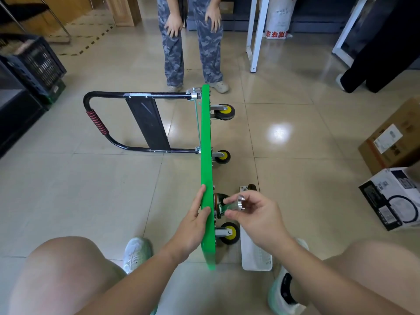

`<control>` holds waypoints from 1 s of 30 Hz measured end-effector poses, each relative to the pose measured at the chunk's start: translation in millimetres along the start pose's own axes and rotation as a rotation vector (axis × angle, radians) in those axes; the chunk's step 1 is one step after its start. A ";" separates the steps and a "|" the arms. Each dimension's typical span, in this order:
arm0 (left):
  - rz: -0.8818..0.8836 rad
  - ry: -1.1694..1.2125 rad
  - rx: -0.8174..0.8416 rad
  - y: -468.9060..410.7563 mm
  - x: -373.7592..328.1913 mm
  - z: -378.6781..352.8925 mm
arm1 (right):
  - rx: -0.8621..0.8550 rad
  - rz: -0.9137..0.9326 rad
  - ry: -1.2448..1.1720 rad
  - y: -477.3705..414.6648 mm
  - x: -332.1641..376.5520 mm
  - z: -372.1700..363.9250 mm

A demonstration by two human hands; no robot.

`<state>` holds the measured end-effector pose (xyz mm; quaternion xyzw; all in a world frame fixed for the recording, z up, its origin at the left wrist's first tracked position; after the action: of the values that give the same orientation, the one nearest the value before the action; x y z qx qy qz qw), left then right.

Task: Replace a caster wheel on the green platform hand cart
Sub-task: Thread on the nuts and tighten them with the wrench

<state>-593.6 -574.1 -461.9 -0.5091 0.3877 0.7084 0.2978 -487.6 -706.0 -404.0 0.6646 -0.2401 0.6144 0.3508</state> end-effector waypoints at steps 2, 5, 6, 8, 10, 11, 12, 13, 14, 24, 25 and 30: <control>0.001 0.014 -0.004 -0.4 0.7 -0.6 | -0.007 0.006 -0.003 5.2 -6.5 -1.8; 0.011 0.033 -0.001 0.6 -0.3 -0.8 | 0.001 0.018 0.002 9.0 -13.0 -5.6; 0.014 0.036 0.003 1.0 -0.6 -0.8 | 0.003 0.021 0.005 9.6 -14.9 -7.0; 0.016 0.041 0.007 1.9 -1.7 -0.9 | -0.003 0.035 0.028 8.8 -20.9 -7.9; 0.016 0.044 0.006 2.2 -1.8 -0.5 | -0.005 0.051 0.059 7.4 -26.6 -7.9; 0.016 0.045 0.005 2.2 -1.9 -0.4 | 0.002 0.061 0.076 7.0 -28.6 -8.7; 0.017 0.041 0.005 2.1 -1.1 -0.2 | 0.012 0.071 0.093 7.5 -29.1 -9.5; 0.018 0.036 0.005 2.3 -0.8 0.1 | 0.019 0.083 0.109 7.9 -28.7 -10.6; 0.019 0.037 0.003 2.1 -0.2 0.3 | 0.024 0.094 0.120 8.0 -27.7 -11.5; 0.012 0.018 -0.008 -1.9 6.9 -1.0 | 0.075 0.002 0.078 -36.4 -11.9 -12.9; 0.007 0.010 -0.006 -1.5 7.3 -0.5 | 0.072 -0.002 0.090 -44.3 -10.4 -12.1; -0.009 0.007 -0.002 -2.8 9.0 0.5 | 0.083 -0.054 0.183 -83.2 -5.8 -10.2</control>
<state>-594.3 -571.9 -471.1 -0.5136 0.3858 0.7056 0.2990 -432.6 -645.8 -424.0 0.6257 -0.1635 0.6725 0.3599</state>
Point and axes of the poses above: each hand's wrist, its own y-axis away from the middle knuckle, its own z-axis out of the back of the hand, x = y × z, the point moved 2 cm from there along -y, towards the middle knuckle, and after that the axes turned 5 degrees about -z, right-handed, at the moved point
